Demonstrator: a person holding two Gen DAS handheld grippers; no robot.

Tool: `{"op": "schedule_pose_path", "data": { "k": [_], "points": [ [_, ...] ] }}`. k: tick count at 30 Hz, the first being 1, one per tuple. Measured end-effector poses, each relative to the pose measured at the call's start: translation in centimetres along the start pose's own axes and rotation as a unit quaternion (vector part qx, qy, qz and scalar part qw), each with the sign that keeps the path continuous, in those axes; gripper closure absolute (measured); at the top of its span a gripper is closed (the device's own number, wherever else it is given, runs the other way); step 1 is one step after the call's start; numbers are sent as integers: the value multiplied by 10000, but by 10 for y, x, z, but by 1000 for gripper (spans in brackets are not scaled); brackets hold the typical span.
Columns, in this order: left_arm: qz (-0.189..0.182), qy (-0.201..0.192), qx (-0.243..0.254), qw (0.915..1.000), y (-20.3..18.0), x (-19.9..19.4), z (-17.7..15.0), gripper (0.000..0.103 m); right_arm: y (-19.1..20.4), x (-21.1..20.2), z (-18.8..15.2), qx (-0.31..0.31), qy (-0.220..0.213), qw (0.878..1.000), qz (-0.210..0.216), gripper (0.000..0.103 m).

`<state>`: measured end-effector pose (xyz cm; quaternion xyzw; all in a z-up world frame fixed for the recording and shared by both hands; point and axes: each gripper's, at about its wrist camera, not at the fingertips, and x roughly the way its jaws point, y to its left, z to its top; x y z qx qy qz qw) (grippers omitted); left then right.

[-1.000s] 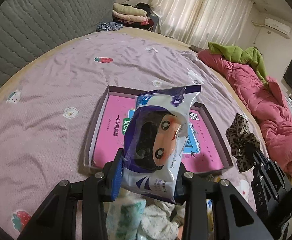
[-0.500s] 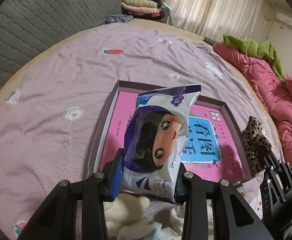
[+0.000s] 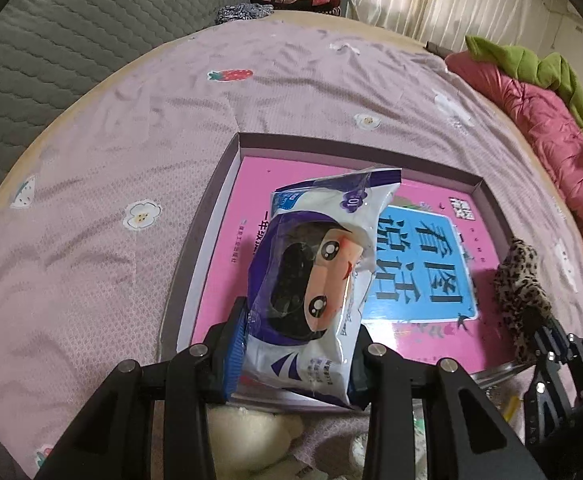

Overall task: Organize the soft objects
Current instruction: 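Carry both items into the box and lower them onto the picture book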

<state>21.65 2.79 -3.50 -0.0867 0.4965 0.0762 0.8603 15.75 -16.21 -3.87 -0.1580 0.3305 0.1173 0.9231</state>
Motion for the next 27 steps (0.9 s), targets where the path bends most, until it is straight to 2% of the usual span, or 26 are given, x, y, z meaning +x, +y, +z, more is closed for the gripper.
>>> {"op": "schedule_pose_path", "data": {
  "k": [6,9,17,22,27],
  "points": [
    [101,187,-11,9998,-1,11,4,65,0,5,-4,65,118,9996,232,93],
    [86,217,-28,9997,-1,13,3,65,1,5,-3,81,95,9995,291,85],
    [126,284,-17,9995,-3,17,4,65,1,5,-3,171,100,9989,415,81],
    [164,306,32,9994,-4,18,5,64,-3,2,-3,375,25,9972,646,62],
    [246,333,57,9991,-5,20,5,64,-14,-1,-1,728,-46,9942,788,55]
  ]
}}
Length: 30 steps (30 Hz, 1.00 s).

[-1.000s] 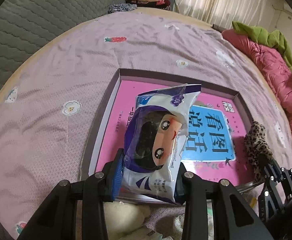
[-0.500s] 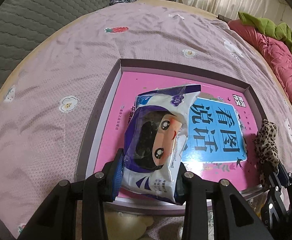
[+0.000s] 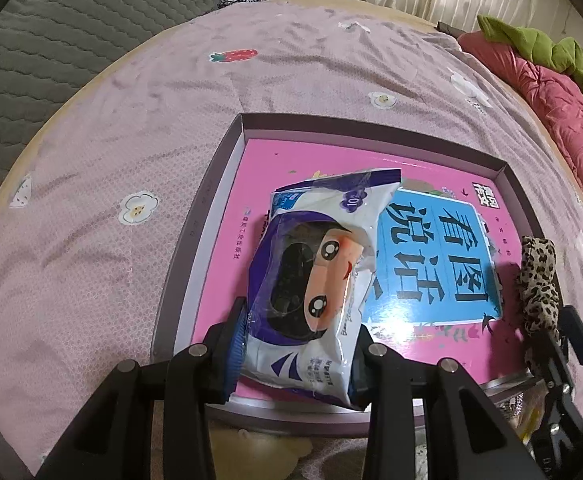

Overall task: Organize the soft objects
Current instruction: 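Carry both items into the box and lower them onto the picture book, then open both tools, releasing the wipe pack and scrunchie in the box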

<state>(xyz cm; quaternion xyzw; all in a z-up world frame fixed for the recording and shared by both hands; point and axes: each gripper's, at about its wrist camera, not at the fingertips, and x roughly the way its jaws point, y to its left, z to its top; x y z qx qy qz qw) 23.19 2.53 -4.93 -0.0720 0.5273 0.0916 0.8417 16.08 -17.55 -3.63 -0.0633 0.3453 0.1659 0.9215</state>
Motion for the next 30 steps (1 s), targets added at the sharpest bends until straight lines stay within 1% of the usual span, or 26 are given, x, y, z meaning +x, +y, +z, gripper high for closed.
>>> {"op": "schedule_pose_path", "data": {
  "k": [4,6,10,13,17,23,30],
  "points": [
    [113,40,65,9999,-2,3,-1,63,-2,-2,1,133,-47,9999,39,54],
    [100,51,135,9998,-4,4,-1,63,-2,-4,1,150,-78,9999,33,54],
    [186,97,196,9996,-6,7,-2,63,-5,-6,3,275,-133,9993,219,53],
    [261,132,244,9993,-8,10,-2,63,-5,-8,3,285,-207,9991,222,50],
    [198,196,274,9992,-7,11,-3,62,-5,-9,3,319,-195,9990,254,48],
    [137,282,228,9992,-6,14,-1,58,-9,-7,3,425,-174,9987,231,48],
    [-18,348,218,9992,-6,14,1,53,-14,-8,3,574,-179,9979,232,48]
  ]
}}
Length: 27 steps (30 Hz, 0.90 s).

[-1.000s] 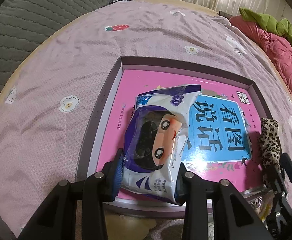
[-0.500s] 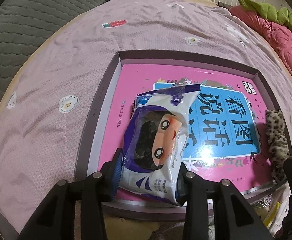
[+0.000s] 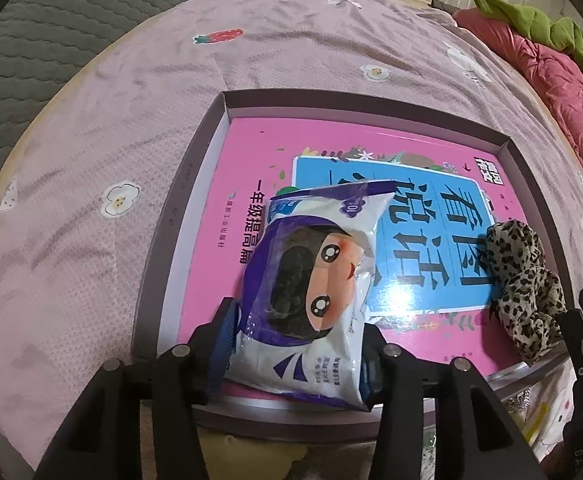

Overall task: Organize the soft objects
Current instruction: 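Open both tools, releasing the wipe pack and scrunchie in the box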

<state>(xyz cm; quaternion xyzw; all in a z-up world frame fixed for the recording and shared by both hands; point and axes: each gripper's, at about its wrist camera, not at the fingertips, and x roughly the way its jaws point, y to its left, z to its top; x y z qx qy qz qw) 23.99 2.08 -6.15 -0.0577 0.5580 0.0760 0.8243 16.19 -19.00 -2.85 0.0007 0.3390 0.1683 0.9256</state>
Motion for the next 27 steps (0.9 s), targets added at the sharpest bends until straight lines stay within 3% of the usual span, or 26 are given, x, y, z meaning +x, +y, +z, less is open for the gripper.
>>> {"op": "schedule_pose_path", "data": {
  "k": [21,27],
  "points": [
    [-484,-84,101,9987,-2,-15,-4,47,-2,1,-3,53,23,10000,-34,47],
    [-477,-130,79,9987,0,-19,-3,47,-2,2,-3,54,11,10000,-24,41]
  ]
}}
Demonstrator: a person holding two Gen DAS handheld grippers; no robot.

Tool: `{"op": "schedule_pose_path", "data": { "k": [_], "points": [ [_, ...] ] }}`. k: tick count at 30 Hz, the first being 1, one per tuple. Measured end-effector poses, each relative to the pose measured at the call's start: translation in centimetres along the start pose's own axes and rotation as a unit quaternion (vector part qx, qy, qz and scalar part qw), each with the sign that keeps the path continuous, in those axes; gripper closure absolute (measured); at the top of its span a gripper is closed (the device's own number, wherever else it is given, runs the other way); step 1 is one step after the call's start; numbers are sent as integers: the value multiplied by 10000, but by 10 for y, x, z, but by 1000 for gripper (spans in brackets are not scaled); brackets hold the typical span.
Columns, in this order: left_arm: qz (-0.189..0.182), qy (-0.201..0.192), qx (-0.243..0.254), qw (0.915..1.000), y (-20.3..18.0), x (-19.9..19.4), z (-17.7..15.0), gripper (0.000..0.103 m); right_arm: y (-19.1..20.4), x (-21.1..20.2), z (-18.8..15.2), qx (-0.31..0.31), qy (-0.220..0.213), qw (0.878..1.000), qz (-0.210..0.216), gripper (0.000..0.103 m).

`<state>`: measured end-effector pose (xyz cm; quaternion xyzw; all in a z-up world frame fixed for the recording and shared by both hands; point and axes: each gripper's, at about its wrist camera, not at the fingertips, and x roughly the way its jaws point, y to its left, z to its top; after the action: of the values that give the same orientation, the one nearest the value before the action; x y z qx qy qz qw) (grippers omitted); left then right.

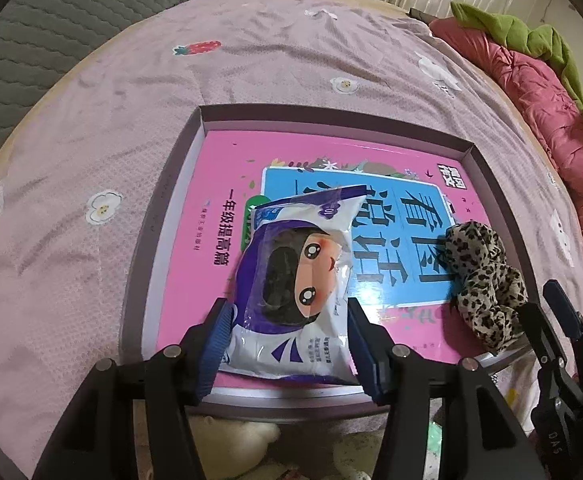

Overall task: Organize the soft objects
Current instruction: 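Open both tools, releasing the wipe pack and scrunchie in the box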

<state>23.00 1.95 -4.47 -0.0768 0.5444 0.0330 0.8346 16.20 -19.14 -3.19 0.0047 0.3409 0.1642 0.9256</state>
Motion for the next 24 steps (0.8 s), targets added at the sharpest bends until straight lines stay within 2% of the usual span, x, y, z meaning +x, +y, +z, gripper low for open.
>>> {"op": "schedule_pose_path", "data": {
  "k": [16,22,24],
  "points": [
    [-111,-21,171,9998,-8,-14,-10,47,5,-1,4,-65,4,10000,15,40],
    [-278,16,172,9995,-12,-19,-15,47,6,-2,5,-104,-13,9999,-39,33],
    [-456,53,126,9989,-11,-21,-16,47,5,-2,5,-100,-21,9999,-75,32]
  ]
}}
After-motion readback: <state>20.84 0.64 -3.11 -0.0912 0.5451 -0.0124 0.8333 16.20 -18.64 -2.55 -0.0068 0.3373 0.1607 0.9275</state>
